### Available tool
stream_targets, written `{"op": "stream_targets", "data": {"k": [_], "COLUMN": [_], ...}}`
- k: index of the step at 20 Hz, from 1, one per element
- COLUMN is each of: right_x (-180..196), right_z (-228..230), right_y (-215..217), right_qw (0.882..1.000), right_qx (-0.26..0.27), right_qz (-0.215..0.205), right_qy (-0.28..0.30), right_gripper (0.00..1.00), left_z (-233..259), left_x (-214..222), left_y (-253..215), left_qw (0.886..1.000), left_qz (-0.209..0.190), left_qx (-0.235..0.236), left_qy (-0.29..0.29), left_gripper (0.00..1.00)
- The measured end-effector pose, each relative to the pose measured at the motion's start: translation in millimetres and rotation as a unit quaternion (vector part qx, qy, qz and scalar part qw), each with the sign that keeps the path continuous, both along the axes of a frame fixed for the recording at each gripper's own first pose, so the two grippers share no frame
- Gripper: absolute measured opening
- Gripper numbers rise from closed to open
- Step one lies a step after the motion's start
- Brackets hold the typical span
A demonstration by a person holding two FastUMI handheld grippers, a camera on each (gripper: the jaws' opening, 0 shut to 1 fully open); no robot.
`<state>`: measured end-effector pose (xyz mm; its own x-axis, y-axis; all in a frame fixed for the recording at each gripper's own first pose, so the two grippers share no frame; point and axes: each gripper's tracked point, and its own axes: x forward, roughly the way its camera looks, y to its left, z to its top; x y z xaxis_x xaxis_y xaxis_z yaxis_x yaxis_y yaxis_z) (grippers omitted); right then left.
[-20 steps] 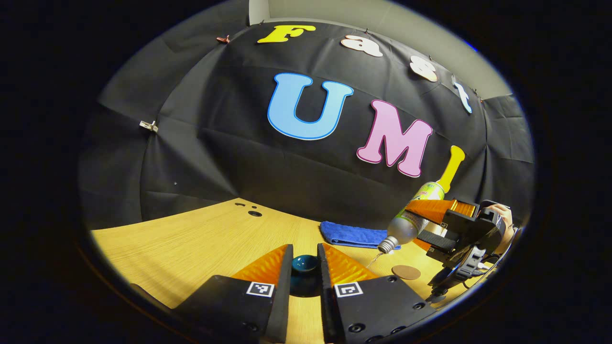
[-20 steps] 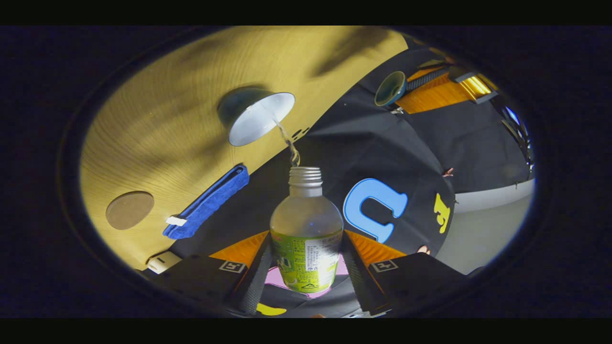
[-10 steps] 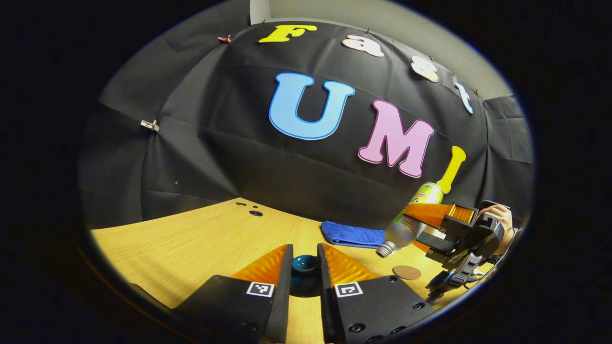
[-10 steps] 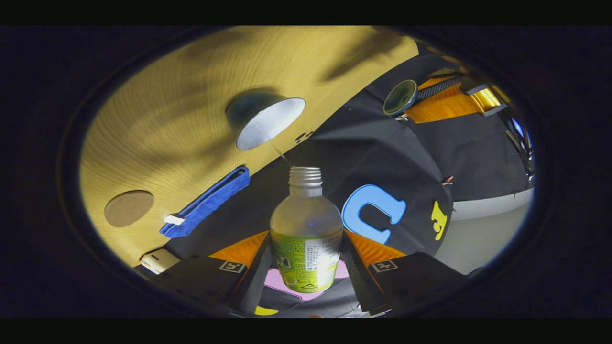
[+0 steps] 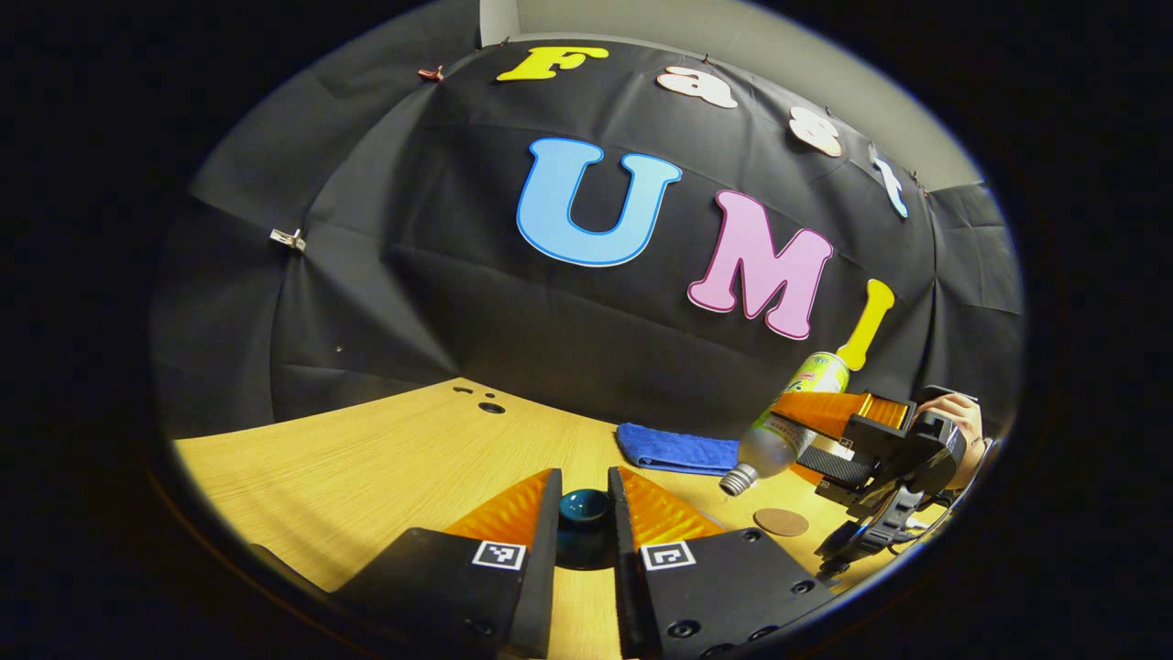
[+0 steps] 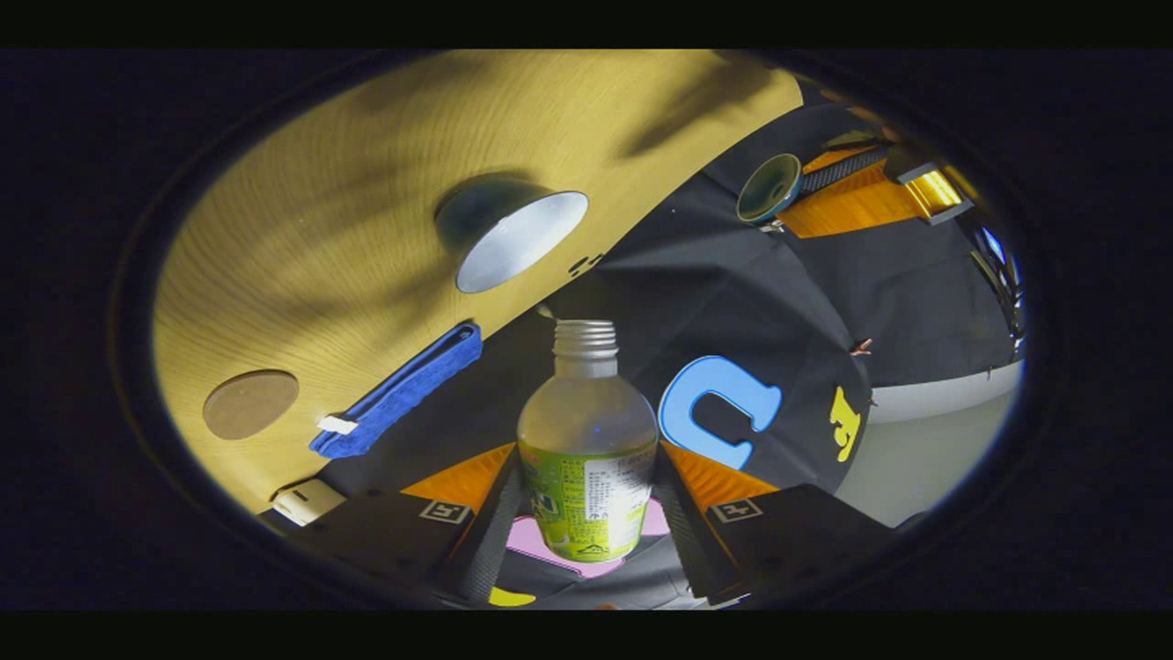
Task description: Open the teacup lid with one hand, grasp the water bottle and pour water into the teacup with the other hand; after pouring, place the water bottle on the coaster and then close the teacup lid.
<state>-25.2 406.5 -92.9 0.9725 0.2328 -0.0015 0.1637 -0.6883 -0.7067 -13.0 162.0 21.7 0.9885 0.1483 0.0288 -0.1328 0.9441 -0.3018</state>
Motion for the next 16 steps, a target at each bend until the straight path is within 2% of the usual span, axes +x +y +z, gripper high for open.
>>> {"op": "stream_targets", "data": {"k": [13, 15, 16], "right_x": [-5, 0, 2], "right_z": [-3, -6, -10], "right_y": [-1, -9, -16], "right_qw": [1.0, 0.999, 0.996], "right_qx": [-0.001, 0.038, 0.081], "right_qz": [-0.001, -0.017, -0.03], "right_qy": [0.005, 0.024, 0.039], "right_gripper": [0.79, 0.79, 0.79], "left_z": [1, 1, 3], "left_x": [0, -1, -1], "left_y": [1, 4, 5], "left_qw": [1.0, 1.0, 1.0], "left_qz": [0.001, 0.004, 0.005], "left_qx": [0.002, 0.003, 0.003], "left_qy": [0.0, -0.001, -0.002], "left_gripper": [0.32, 0.32, 0.31]}}
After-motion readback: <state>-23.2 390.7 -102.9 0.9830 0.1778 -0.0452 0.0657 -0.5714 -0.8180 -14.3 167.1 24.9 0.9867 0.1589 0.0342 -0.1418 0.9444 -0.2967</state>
